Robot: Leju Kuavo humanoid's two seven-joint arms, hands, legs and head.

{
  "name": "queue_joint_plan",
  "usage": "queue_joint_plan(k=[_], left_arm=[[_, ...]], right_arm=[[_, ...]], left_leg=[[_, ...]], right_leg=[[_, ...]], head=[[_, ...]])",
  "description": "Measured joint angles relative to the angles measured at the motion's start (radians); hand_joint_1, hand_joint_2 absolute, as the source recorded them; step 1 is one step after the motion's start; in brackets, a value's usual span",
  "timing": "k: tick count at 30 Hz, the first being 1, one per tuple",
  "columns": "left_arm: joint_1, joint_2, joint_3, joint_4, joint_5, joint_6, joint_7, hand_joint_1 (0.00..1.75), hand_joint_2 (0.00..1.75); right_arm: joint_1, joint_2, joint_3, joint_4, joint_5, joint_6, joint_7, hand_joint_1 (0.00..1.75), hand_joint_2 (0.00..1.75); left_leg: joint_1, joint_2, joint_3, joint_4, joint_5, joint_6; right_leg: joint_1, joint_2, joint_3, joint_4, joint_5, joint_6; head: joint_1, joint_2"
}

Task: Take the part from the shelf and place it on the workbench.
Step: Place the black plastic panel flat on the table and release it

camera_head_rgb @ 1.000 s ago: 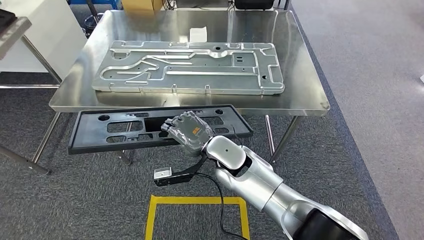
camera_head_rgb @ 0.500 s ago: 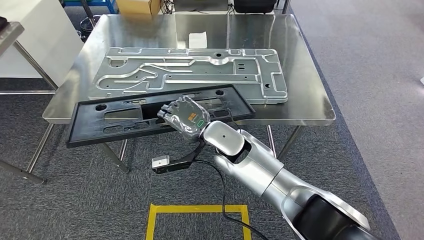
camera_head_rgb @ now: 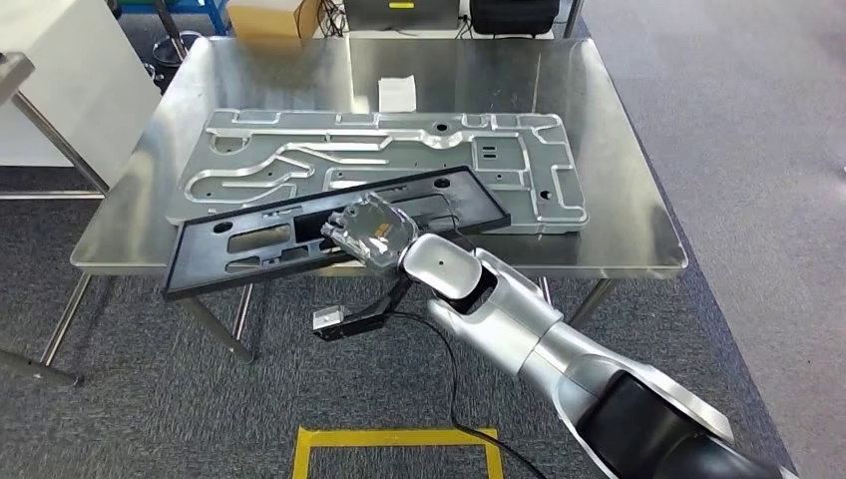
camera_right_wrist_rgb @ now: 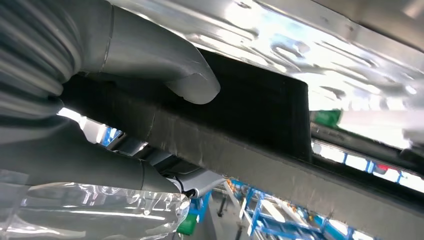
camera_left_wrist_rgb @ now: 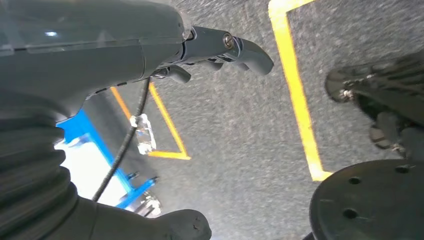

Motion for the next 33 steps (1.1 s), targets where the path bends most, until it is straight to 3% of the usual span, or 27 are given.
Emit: queue_joint_plan(k=[2, 3, 5, 7, 8, 9, 11, 13, 16, 18, 21, 22, 23, 24, 26, 28, 31, 33], left_arm=[[-0.001, 0.005, -0.003, 0.008, 0.0, 0.007, 0.001, 0.0, 1.75], [-0.002, 0.008, -0.005, 0.012, 0.0, 0.011, 0.001, 0.0, 1.75], [-0.003, 0.011, -0.006, 0.021, 0.0, 0.019, 0.001, 0.0, 1.75], [-0.003, 0.016, -0.008, 0.03, 0.0, 0.027, 0.001, 0.0, 1.75], [-0.002, 0.018, -0.008, 0.035, 0.0, 0.03, 0.001, 0.0, 1.75], [-0.001, 0.021, -0.009, 0.039, 0.0, 0.033, 0.002, 0.0, 1.75], [-0.001, 0.024, -0.01, 0.048, 0.0, 0.039, 0.002, 0.0, 1.75], [-0.002, 0.027, -0.011, 0.059, 0.0, 0.047, 0.002, 0.0, 1.75], [-0.003, 0.031, -0.018, 0.072, 0.0, 0.054, 0.004, 0.0, 1.75], [-0.003, 0.032, -0.022, 0.079, 0.0, 0.056, 0.005, 0.0, 1.75], [-0.006, 0.037, -0.027, 0.091, 0.0, 0.069, 0.005, 0.0, 1.75], [-0.006, 0.04, -0.029, 0.096, 0.0, 0.074, 0.005, 0.0, 1.75], [-0.007, 0.042, -0.03, 0.101, 0.0, 0.079, 0.005, 0.0, 1.75], [-0.007, 0.043, -0.031, 0.107, 0.0, 0.084, 0.005, 0.0, 1.75], [-0.009, 0.044, -0.033, 0.12, 0.0, 0.094, 0.009, 0.0, 1.75], [-0.014, 0.044, -0.034, 0.132, 0.0, 0.101, 0.016, 0.0, 1.75], [-0.018, 0.045, -0.034, 0.139, 0.0, 0.105, 0.021, 0.0, 1.75], [-0.02, 0.045, -0.034, 0.142, 0.0, 0.105, 0.023, 0.0, 1.75]], right_arm=[[-0.002, 0.007, 0.002, 0.01, -0.003, -0.001, -0.001, 1.75, 1.75], [-0.005, 0.01, 0.002, 0.014, -0.004, -0.002, -0.002, 1.75, 1.75], [-0.009, 0.017, 0.004, 0.023, -0.006, -0.003, -0.003, 1.75, 1.75], [-0.008, 0.02, 0.007, 0.034, -0.006, -0.003, -0.004, 1.75, 1.75], [-0.007, 0.02, 0.009, 0.04, -0.006, -0.002, -0.004, 1.75, 1.75], [-0.007, 0.021, 0.01, 0.044, -0.007, -0.002, -0.003, 1.75, 1.75], [-0.008, 0.024, 0.01, 0.052, -0.012, -0.002, 0.0, 1.75, 1.75], [-0.011, 0.027, 0.01, 0.06, -0.018, -0.002, 0.006, 1.75, 1.75], [-0.015, 0.029, 0.008, 0.068, -0.022, -0.002, 0.011, 1.75, 1.75], [-0.019, 0.03, 0.006, 0.072, -0.024, -0.002, 0.012, 1.75, 1.75], [-0.021, 0.031, 0.002, 0.08, -0.026, -0.001, 0.012, 1.75, 1.75], [-0.02, 0.031, 0.002, 0.083, -0.026, 0.0, 0.012, 1.75, 1.75], [-0.019, 0.031, 0.002, 0.087, -0.026, 0.003, 0.012, 1.75, 1.75], [-0.019, 0.031, 0.001, 0.09, -0.026, 0.006, 0.017, 1.75, 1.75], [-0.019, 0.034, -0.002, 0.096, -0.025, 0.014, 0.042, 1.75, 1.75], [-0.021, 0.039, -0.01, 0.102, -0.022, 0.022, 0.085, 1.75, 1.75], [-0.022, 0.052, -0.025, 0.107, -0.021, 0.029, 0.118, 1.75, 1.75], [-0.024, 0.061, -0.032, 0.11, -0.02, 0.03, 0.125, 1.75, 1.75]], left_leg=[[0.0, 0.001, -0.017, 0.047, 0.01, -0.01], [0.002, 0.002, -0.045, 0.095, 0.008, -0.016], [0.007, 0.003, -0.122, 0.21, -0.029, -0.028], [0.015, 0.004, -0.181, 0.267, -0.079, -0.035], [0.019, 0.004, -0.19, 0.251, -0.078, -0.038], [0.023, 0.005, -0.185, 0.206, -0.05, -0.041], [0.03, 0.008, -0.155, 0.075, 0.054, -0.049], [0.03, 0.01, -0.137, 0.004, 0.108, -0.043], [0.026, 0.008, -0.128, -0.002, 0.106, -0.015], [0.026, 0.007, -0.112, -0.006, 0.1, -0.001], [0.02, 0.006, -0.096, -0.006, 0.084, 0.012], [0.018, 0.005, -0.089, -0.006, 0.076, 0.014], [0.015, 0.004, -0.08, -0.006, 0.068, 0.014], [0.013, 0.002, -0.069, -0.006, 0.06, 0.014], [0.008, 0.001, -0.044, -0.005, 0.042, 0.013], [0.005, -0.002, -0.03, -0.008, 0.025, 0.004], [0.004, -0.002, -0.017, -0.004, 0.017, -0.015], [0.006, 0.001, -0.03, 0.042, 0.007, -0.026]], right_leg=[[-0.006, 0.001, 0.027, -0.019, -0.004, -0.01], [-0.01, 0.001, 0.043, -0.028, -0.008, -0.013], [-0.013, 0.0, 0.064, -0.036, -0.021, -0.017], [-0.015, 0.0, 0.084, -0.036, -0.038, -0.014], [-0.017, 0.0, 0.095, -0.035, -0.048, -0.01], [-0.019, 0.0, 0.107, -0.033, -0.058, -0.006], [-0.023, 0.001, 0.125, -0.025, -0.08, 0.005], [-0.022, 0.003, 0.131, -0.018, -0.099, 0.02], [-0.023, 0.003, 0.137, -0.006, -0.109, 0.041], [-0.025, -0.001, 0.11, 0.056, -0.121, 0.047], [-0.023, -0.002, -0.017, 0.243, -0.191, 0.048], [-0.022, -0.002, -0.051, 0.278, -0.208, 0.047], [-0.02, -0.002, -0.069, 0.278, -0.205, 0.043], [-0.018, -0.002, -0.067, 0.244, -0.179, 0.038], [-0.008, -0.002, -0.034, 0.114, -0.077, 0.018], [0.001, -0.002, -0.007, 0.022, -0.013, 0.002], [0.001, -0.001, 0.013, -0.007, -0.009, -0.011], [-0.006, 0.0, 0.037, -0.016, -0.016, -0.021]], head=[[-0.004, 0.0], [-0.006, 0.0], [-0.012, 0.0], [-0.012, 0.0], [-0.012, 0.0], [-0.012, 0.0], [-0.013, 0.0], [-0.016, 0.0], [-0.015, 0.0], [-0.014, 0.0], [-0.014, 0.0], [-0.014, 0.0], [-0.014, 0.0], [-0.014, 0.0], [-0.014, 0.0], [-0.013, 0.0], [-0.012, 0.0], [-0.016, 0.0]])
